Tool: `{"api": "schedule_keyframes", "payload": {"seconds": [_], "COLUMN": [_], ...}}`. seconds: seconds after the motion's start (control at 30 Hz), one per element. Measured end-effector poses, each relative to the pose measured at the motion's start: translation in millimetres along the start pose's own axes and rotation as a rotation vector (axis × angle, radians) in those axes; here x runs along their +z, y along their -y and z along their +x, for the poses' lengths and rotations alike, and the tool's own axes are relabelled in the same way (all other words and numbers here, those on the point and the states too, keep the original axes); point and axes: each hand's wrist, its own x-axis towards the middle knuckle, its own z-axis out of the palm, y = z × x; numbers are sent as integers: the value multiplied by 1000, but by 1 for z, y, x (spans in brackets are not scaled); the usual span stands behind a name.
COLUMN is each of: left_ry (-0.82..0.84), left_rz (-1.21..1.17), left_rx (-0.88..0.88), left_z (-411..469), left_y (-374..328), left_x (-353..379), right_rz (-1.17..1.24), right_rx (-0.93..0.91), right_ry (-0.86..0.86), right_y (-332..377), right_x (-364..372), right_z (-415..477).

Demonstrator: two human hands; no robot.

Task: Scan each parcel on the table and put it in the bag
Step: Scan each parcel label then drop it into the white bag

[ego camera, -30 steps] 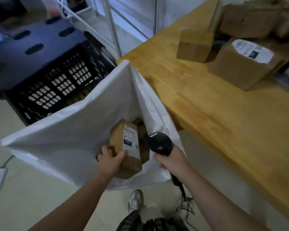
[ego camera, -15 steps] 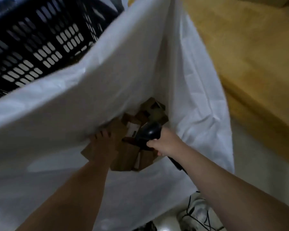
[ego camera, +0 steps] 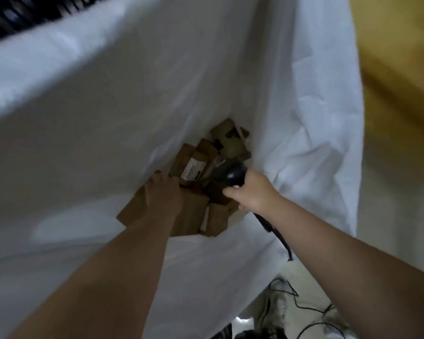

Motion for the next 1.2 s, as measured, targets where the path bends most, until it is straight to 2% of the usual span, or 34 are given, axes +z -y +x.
{"api": "schedule_keyframes", "payload": {"seconds": [0.1, 0.23, 0.37, 0.63, 0.97, 1.2], "left_ry": [-50, -248, -307, -602, -694, -628], "left_rz": [-111, -115, -262, -227, -234, -384], "left_rx": [63, 238, 294, 572, 639, 511], "left_z": [-24, -66, -107, -171, -174, -150], "left_y": [-13, -24, -52, -144, -275, -312], "left_x": [-44, -104, -165, -281, -398, -441], "right_rz": [-17, 31, 74, 178, 283, 355], "right_rx": [-60, -86, -96, -144, -121, -111], "right_ry": [-105, -220, -363, -648, -814, -863], "right_y": [4, 11, 9, -20, -51, -62], "right_x": [-20, -53, -95, -206, -382, -450], "right_z": [-33, -83, -129, -208, -245, -240]}}
